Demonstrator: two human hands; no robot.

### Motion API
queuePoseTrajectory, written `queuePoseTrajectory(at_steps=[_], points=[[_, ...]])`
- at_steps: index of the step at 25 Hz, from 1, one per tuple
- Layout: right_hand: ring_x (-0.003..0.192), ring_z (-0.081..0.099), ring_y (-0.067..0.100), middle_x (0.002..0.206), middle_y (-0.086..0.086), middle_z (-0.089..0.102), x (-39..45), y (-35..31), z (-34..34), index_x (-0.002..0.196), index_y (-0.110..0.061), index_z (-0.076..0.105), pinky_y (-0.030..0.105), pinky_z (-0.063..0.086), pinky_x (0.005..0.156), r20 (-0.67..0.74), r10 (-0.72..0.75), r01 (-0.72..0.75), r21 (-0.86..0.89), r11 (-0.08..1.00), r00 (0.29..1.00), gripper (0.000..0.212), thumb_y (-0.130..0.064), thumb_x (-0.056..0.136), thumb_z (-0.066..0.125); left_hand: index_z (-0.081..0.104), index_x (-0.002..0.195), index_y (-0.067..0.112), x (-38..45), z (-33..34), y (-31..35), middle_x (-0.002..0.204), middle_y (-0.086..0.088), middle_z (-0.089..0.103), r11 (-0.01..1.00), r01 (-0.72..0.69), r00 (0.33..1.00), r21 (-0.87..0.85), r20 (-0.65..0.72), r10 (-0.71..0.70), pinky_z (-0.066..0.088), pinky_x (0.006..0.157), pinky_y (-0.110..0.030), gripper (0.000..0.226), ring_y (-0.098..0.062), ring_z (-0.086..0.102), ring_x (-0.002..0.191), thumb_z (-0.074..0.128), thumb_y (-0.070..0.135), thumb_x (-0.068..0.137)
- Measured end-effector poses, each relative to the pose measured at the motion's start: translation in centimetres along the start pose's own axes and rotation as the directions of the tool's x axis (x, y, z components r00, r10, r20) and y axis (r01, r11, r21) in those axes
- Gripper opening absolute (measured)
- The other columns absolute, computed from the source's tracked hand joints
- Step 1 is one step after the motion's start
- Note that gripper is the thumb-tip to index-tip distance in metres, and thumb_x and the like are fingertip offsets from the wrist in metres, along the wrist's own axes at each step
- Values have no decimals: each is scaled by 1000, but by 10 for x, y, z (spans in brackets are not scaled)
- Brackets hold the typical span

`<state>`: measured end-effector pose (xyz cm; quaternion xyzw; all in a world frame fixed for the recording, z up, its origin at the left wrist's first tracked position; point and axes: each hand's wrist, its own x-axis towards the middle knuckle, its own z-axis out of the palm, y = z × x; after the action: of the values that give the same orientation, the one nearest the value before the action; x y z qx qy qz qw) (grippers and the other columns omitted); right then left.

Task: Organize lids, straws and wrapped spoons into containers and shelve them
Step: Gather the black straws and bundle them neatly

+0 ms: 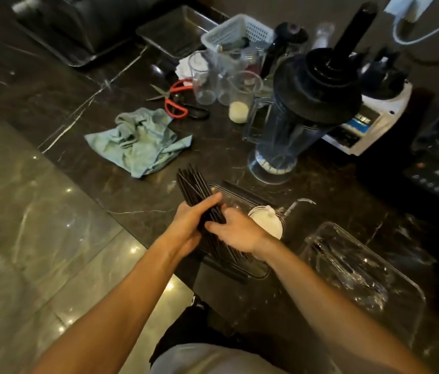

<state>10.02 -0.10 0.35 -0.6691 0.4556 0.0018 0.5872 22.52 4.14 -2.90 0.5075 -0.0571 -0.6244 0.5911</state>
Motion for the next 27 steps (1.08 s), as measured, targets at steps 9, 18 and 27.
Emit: queuePoseTrajectory(at_steps=[9, 18, 27], points=[[99, 69, 19, 105, -3, 71, 7, 11, 18, 122, -21, 63, 28, 53, 75, -94, 92, -90, 22, 996, 991, 37, -39, 92, 74, 70, 103, 2, 16, -20, 27, 102, -15, 76, 990, 48, 999, -135, 19, -46, 62, 93, -39, 8, -25, 76, 104, 67, 4, 95], [98, 75, 24, 106, 13, 77, 6, 14, 4, 127, -4, 65, 39, 59, 89, 319, 126, -295, 565, 771, 939, 34, -18, 96, 70, 68, 117, 7, 25, -25, 30, 114, -15, 76, 970, 230, 952, -81, 228, -206, 63, 91, -38, 32, -27, 74, 112, 69, 3, 86], [96, 74, 25, 101, 15, 75, 26, 6, -1, 121, -1, 68, 37, 59, 93, 192, 80, -153, 405, 901, 978, 33, -10, 91, 76, 68, 108, 8, 20, -6, 68, 94, -10, 75, 971, 30, 940, 236, 325, -108, 63, 81, -30, 20, -19, 77, 91, 65, -5, 93]])
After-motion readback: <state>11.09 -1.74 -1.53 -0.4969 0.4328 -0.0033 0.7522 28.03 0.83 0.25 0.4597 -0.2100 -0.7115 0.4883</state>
